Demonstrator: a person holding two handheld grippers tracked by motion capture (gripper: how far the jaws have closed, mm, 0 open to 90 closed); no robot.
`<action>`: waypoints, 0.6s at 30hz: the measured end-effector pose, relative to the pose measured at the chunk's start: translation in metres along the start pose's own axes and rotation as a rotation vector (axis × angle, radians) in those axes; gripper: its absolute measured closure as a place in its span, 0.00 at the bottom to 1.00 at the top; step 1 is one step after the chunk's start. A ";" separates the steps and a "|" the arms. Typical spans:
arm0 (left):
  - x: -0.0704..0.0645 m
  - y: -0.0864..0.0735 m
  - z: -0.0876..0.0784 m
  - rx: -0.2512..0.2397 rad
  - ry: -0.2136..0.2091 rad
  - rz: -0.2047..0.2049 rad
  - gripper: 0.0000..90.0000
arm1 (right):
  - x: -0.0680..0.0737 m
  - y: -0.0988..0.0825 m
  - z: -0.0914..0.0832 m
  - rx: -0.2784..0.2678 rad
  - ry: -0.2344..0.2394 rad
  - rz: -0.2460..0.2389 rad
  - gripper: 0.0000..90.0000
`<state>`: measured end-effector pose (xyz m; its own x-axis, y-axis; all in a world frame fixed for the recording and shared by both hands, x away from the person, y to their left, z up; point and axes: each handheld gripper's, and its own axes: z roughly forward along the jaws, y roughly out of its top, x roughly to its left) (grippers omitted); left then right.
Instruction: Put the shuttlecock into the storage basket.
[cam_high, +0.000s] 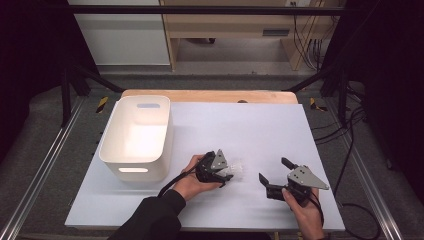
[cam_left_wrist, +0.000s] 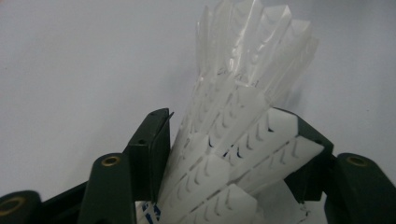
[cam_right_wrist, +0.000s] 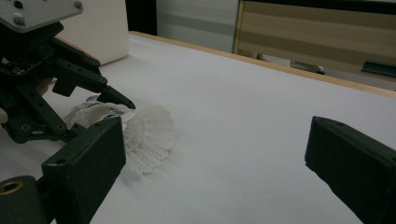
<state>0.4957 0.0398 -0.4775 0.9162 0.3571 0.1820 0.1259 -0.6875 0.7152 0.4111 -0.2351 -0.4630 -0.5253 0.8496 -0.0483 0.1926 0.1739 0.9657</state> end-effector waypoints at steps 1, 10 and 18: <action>-0.001 0.000 0.000 -0.002 0.006 0.002 0.51 | 0.000 0.000 0.000 0.000 0.000 0.000 0.06; -0.004 0.002 -0.002 -0.008 0.032 0.033 0.68 | -0.001 0.000 -0.001 -0.006 -0.001 0.010 0.06; 0.002 0.011 -0.023 -0.109 0.056 -0.071 0.71 | -0.003 0.000 -0.002 -0.012 -0.008 0.014 0.06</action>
<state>0.4902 0.0475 -0.4540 0.8836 0.4389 0.1633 0.1445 -0.5873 0.7964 0.4105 -0.2386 -0.4619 -0.5157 0.8559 -0.0369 0.1895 0.1560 0.9694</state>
